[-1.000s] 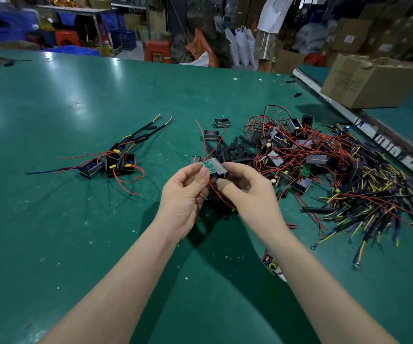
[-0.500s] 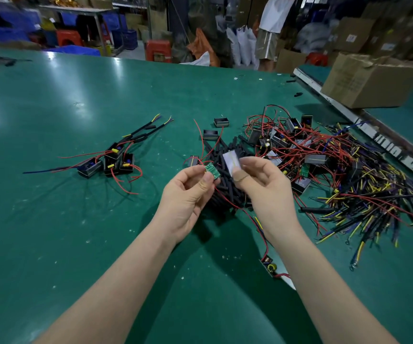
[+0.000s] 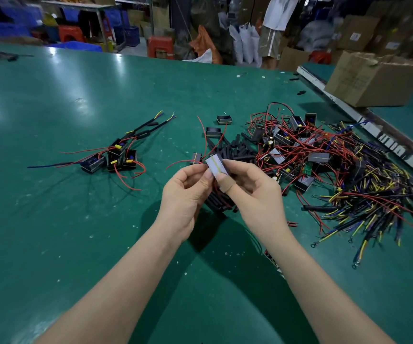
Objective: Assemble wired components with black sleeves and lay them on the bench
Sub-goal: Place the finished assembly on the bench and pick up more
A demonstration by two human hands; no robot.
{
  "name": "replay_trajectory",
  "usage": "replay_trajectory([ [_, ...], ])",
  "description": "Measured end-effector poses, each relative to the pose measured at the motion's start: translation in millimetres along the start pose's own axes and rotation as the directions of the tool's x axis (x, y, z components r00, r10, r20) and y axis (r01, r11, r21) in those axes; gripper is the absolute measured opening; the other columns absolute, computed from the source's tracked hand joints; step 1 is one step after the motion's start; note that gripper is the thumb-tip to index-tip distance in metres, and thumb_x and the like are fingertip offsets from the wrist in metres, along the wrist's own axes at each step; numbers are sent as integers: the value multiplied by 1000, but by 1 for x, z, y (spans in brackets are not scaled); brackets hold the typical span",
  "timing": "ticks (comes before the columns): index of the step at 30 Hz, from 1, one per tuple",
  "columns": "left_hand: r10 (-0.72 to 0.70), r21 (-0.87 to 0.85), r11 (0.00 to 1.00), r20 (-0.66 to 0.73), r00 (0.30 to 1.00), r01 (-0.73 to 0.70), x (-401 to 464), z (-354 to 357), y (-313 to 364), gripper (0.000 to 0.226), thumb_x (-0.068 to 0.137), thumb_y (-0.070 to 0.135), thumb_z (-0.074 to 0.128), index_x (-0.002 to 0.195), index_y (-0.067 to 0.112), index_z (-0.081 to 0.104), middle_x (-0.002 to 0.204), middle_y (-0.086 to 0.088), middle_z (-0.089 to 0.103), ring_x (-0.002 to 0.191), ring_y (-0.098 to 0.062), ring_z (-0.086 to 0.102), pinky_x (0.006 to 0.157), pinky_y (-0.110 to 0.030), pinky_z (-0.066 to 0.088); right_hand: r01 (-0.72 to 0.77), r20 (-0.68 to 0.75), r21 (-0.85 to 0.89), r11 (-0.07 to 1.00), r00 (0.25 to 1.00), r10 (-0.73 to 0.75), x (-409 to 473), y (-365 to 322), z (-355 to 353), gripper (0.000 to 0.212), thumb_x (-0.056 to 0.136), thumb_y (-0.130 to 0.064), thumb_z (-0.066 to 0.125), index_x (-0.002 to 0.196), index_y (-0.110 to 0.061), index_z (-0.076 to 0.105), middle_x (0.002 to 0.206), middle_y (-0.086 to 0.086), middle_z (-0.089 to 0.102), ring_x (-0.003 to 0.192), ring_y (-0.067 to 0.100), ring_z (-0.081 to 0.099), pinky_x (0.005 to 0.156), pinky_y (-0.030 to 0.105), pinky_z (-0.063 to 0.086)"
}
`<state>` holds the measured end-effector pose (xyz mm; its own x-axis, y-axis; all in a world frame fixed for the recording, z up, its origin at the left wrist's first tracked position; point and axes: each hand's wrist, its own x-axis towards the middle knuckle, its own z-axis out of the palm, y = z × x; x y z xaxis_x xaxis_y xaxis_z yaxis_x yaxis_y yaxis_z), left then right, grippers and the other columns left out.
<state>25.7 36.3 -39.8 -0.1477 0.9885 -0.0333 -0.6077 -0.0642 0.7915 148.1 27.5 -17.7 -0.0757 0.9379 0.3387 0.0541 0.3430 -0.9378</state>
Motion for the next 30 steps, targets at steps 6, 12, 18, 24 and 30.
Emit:
replay_trajectory([
  [6,-77,-18,997,72,994,79,-2,2,-3,46,67,22,68,108,3,57,83,-2,67,69,-12,62,70,-25,50,-198,57,246,949,980,190,2,0,1,14,86,-14,66,88,-25,74,84,-6,74,77,4,65,65,16,51],
  [12,-88,147,987,140,986,67,-5,3,0,38,74,39,63,101,12,65,92,-8,64,81,-20,55,75,-31,40,-359,169,496,791,933,318,3,-4,2,24,87,-9,60,75,-19,78,74,-2,72,61,6,64,57,17,51],
  [18,-43,351,936,150,988,-13,-5,6,4,18,94,28,54,86,18,66,67,5,62,60,-3,54,57,-17,41,-469,192,578,667,873,448,7,-6,-4,19,95,-8,53,84,-14,67,63,-1,68,62,12,69,52,18,52],
  [24,75,439,888,152,986,-135,-7,5,4,20,95,17,52,80,14,64,58,8,62,52,-2,56,51,-13,45,-483,223,519,706,873,433,4,-2,-2,13,93,-7,54,90,-14,65,74,3,72,63,14,70,52,17,51],
  [30,144,491,850,128,981,-189,-7,4,2,20,94,20,58,76,11,53,75,-10,52,74,-21,50,71,-43,47,-203,-23,-45,978,979,202,2,9,-1,6,96,-22,56,93,-23,61,82,-7,68,70,6,64,65,23,52],
])
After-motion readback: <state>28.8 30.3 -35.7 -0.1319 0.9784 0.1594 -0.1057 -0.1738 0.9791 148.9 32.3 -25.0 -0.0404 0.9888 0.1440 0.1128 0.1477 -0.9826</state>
